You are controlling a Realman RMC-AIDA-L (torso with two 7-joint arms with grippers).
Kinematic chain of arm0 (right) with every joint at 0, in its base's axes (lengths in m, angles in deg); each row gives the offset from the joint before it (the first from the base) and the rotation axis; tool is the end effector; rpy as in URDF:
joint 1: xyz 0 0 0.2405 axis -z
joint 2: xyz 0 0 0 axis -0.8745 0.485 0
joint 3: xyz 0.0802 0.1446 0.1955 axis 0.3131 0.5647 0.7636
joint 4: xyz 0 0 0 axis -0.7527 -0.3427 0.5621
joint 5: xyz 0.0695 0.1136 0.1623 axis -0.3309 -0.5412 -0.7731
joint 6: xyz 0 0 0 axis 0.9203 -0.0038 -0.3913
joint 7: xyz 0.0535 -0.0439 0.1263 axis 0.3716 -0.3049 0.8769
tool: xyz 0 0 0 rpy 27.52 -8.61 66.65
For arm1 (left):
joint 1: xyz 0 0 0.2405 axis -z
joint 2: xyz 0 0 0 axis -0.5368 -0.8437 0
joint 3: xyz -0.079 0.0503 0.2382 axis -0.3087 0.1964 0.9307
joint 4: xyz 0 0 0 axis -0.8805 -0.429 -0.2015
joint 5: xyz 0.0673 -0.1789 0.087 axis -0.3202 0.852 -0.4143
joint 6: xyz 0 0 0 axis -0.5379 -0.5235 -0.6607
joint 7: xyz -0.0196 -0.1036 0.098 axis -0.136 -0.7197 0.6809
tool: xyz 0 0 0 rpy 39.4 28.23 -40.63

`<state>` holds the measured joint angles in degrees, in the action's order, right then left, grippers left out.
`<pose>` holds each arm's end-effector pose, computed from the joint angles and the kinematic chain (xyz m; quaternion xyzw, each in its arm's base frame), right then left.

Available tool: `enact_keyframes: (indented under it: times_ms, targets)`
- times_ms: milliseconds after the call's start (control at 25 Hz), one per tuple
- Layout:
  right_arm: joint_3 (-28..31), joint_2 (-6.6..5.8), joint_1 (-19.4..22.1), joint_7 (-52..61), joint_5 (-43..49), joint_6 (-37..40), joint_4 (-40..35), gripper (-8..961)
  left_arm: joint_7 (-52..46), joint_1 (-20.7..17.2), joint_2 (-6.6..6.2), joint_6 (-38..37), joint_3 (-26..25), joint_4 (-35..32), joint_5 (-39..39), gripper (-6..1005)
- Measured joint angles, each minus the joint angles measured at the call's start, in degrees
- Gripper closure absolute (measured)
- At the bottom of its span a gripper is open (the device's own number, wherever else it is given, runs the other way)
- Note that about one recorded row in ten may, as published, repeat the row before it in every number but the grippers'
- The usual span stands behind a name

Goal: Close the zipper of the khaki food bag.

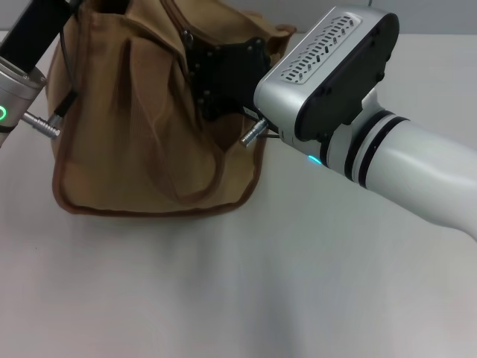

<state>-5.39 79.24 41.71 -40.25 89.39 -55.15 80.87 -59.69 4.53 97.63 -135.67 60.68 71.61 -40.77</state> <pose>0.0815 0.3230 -0.1006 -0.9036 0.0781 0.2269 0.3548 -0.2021 0.3432 0.0380 -0.6970 -0.2260 -0.6628 0.1541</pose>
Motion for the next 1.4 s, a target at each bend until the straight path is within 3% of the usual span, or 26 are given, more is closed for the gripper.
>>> enact_keyframes:
  times_ms: [800, 1400]
  targets:
    - [0.6, -0.10, 5.7, -0.4, 0.0, 1.6, 0.1, 951, 0.0, -0.7, -0.04, 0.2, -0.5, 0.0, 0.0, 891]
    - [3.2, -0.33, 12.3, -0.4, 0.0, 0.8, 0.4, 952, 0.0, -1.0, -0.27, 2.8, -2.1, -0.5, 0.4, 886]
